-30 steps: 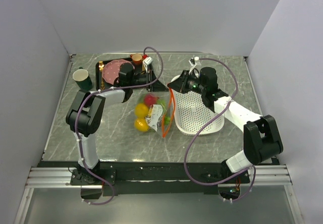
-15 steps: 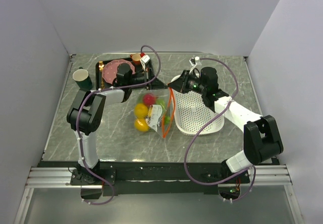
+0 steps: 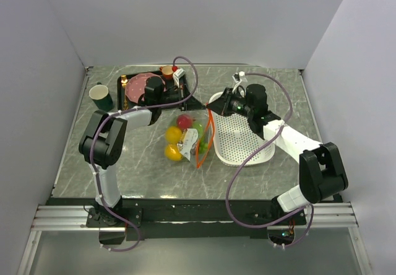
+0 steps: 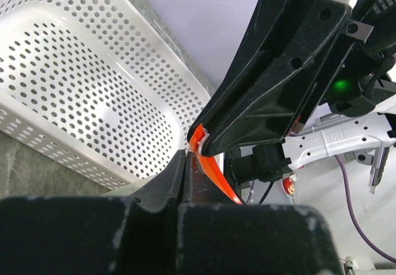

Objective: Place the food in the zip-top bag and seal the zipper
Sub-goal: Zip the zipper food storage bag at the center of the board.

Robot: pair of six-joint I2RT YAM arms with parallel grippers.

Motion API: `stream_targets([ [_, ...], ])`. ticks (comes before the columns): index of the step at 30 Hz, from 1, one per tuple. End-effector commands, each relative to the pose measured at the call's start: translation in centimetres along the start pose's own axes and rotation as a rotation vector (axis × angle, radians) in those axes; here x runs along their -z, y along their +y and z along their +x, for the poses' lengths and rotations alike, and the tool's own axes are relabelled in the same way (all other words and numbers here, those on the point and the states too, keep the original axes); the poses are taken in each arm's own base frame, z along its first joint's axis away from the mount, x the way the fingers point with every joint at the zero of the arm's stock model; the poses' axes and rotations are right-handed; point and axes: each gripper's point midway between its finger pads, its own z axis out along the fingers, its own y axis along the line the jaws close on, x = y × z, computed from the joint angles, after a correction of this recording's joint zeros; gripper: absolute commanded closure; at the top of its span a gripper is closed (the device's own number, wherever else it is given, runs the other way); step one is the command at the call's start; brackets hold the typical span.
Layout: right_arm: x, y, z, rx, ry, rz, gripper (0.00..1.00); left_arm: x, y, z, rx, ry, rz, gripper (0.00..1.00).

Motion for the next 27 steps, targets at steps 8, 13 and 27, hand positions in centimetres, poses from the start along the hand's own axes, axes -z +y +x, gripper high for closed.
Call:
stream_targets([
  [8, 1.8, 0.8, 0.5, 0.038, -0.005, 0.010, 0.84, 1.5, -1.7, -5.3, -0.111, -0.161, -0.078, 0.99],
  [13, 1.9, 1.0, 0.7, 0.034, -0.009, 0.011, 0.83, 1.6, -1.8, -5.7, -0.109, -0.165, -0.089, 0.99],
  [27, 2.7, 1.5, 2.1, 0.038, 0.016, 0.030, 0.83, 2.7, -1.3, -7.2, -0.152, -0.211, -0.223, 0.99],
])
